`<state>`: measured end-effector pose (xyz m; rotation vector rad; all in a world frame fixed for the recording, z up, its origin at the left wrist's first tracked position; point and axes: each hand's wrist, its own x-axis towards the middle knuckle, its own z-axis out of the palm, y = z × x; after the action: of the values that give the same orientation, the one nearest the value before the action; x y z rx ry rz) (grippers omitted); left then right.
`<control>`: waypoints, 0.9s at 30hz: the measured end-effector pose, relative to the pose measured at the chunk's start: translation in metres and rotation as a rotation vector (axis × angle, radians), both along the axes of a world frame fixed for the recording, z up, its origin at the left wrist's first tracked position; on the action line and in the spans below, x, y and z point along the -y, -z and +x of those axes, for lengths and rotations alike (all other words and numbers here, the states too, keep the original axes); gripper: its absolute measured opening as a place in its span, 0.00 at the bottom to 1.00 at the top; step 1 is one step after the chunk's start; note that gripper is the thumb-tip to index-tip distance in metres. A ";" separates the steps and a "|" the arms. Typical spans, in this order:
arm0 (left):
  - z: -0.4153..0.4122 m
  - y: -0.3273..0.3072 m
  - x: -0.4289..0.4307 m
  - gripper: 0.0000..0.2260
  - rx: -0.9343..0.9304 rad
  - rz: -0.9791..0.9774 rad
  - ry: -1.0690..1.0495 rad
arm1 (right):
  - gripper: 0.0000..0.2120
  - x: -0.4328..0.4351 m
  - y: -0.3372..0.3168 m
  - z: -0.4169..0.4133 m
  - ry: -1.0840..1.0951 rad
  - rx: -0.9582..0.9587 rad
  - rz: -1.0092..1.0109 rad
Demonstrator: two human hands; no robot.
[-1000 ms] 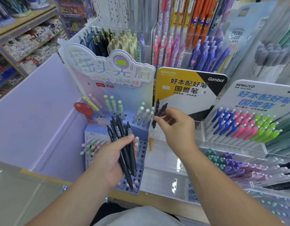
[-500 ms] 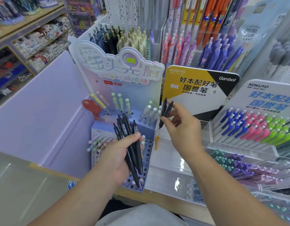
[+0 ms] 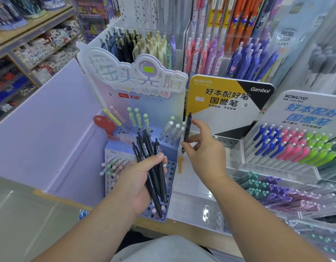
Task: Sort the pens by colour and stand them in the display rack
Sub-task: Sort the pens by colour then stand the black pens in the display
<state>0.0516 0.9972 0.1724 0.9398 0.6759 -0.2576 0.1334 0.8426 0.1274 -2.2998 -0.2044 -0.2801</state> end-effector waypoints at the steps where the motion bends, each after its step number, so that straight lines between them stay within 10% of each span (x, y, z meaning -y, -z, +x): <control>1: 0.000 0.000 0.000 0.15 0.000 0.006 0.005 | 0.31 0.001 0.000 0.000 0.000 -0.015 0.009; 5: -0.001 -0.004 0.003 0.15 0.030 0.044 0.025 | 0.32 0.009 -0.006 -0.007 -0.004 -0.039 0.100; 11: -0.004 -0.013 0.008 0.10 0.129 0.098 0.173 | 0.03 0.007 -0.030 -0.027 -0.007 -0.251 0.551; 15: -0.003 -0.020 0.017 0.05 0.202 0.131 0.259 | 0.08 0.010 -0.044 -0.037 -0.195 -0.547 0.774; 27: 0.001 -0.011 0.027 0.04 0.182 0.230 0.274 | 0.02 0.016 -0.043 -0.035 -0.079 -0.501 0.823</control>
<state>0.0529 0.9707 0.1830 1.2620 0.4134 -0.3363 0.0980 0.8261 0.1705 -1.4738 0.0737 0.2288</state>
